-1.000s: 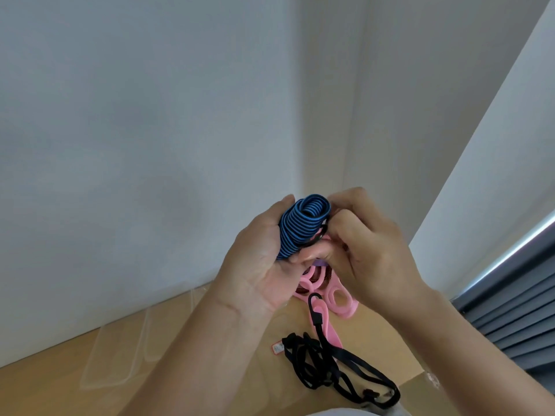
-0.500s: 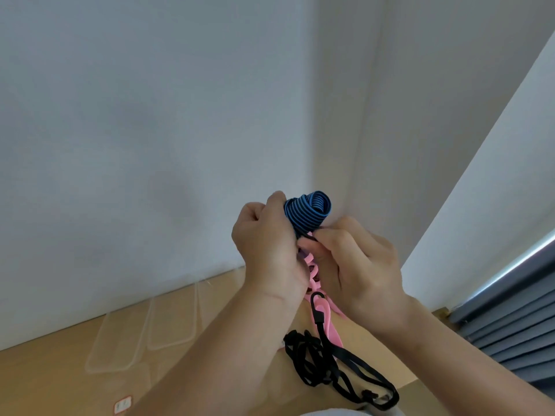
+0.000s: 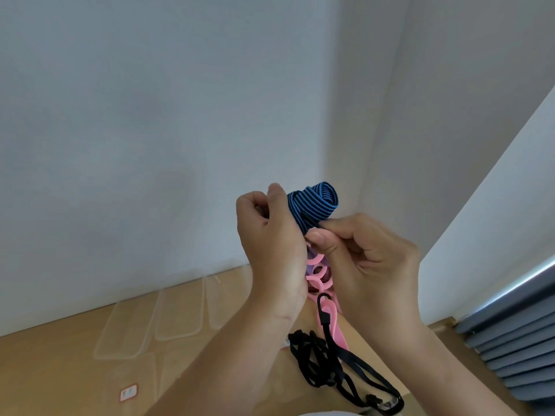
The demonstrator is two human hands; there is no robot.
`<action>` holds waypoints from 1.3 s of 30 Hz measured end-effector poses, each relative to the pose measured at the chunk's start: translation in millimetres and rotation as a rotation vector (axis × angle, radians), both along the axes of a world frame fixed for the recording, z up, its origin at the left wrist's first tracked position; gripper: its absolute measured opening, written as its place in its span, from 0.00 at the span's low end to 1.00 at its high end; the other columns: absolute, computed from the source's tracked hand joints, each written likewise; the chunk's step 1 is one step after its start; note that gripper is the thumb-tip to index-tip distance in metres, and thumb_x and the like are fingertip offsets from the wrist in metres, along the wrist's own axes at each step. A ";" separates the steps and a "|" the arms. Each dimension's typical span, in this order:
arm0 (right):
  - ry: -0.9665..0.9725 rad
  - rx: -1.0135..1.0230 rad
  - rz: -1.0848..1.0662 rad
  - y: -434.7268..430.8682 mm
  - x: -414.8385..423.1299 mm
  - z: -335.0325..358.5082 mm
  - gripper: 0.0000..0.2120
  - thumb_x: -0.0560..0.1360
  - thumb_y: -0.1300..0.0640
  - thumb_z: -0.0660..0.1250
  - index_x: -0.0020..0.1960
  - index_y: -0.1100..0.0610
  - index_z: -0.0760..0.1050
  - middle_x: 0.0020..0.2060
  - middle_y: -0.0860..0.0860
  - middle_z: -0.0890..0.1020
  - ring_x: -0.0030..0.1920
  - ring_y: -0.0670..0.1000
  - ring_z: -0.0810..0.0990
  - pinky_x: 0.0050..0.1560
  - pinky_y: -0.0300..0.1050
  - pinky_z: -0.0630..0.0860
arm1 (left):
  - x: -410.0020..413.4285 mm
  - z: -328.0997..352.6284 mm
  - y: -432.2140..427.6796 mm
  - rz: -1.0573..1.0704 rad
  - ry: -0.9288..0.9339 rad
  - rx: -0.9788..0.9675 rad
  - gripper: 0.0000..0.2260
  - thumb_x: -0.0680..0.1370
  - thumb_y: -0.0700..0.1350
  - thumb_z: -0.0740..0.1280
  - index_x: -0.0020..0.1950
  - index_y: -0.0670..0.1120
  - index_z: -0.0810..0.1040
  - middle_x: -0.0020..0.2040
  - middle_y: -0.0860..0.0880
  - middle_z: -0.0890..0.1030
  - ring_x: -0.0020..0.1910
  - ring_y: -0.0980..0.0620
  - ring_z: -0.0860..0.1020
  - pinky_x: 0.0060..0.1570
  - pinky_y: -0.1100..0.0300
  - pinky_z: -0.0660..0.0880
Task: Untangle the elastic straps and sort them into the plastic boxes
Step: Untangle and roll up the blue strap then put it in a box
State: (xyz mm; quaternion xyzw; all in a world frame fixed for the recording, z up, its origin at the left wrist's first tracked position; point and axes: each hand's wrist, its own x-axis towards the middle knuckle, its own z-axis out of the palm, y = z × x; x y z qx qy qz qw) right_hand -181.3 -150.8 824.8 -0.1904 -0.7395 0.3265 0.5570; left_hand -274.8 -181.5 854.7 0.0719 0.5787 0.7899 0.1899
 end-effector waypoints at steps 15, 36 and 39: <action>-0.332 -0.371 0.521 25.7 32.6 32.8 0.32 0.66 0.51 0.78 0.68 0.47 0.73 0.56 0.47 0.83 0.52 0.53 0.84 0.55 0.54 0.81 | 6.6 7.1 -19.8 -0.258 -0.059 -0.035 0.06 0.79 0.40 0.66 0.45 0.46 0.71 0.33 0.49 0.74 0.32 0.51 0.74 0.25 0.62 0.68; -0.175 -0.584 0.522 39.7 33.1 14.9 0.18 0.74 0.51 0.71 0.60 0.59 0.76 0.51 0.54 0.85 0.50 0.56 0.85 0.50 0.48 0.82 | 8.5 -3.2 -33.0 -0.595 0.038 -0.070 0.13 0.79 0.55 0.67 0.54 0.46 0.76 0.43 0.47 0.83 0.35 0.49 0.81 0.34 0.54 0.74; -0.160 -0.754 0.486 35.4 32.4 4.9 0.21 0.77 0.46 0.65 0.60 0.61 0.77 0.50 0.61 0.85 0.46 0.65 0.85 0.47 0.55 0.82 | 4.7 -20.9 -43.4 -0.661 0.216 -0.137 0.14 0.75 0.54 0.70 0.58 0.52 0.79 0.49 0.51 0.85 0.44 0.50 0.84 0.42 0.57 0.78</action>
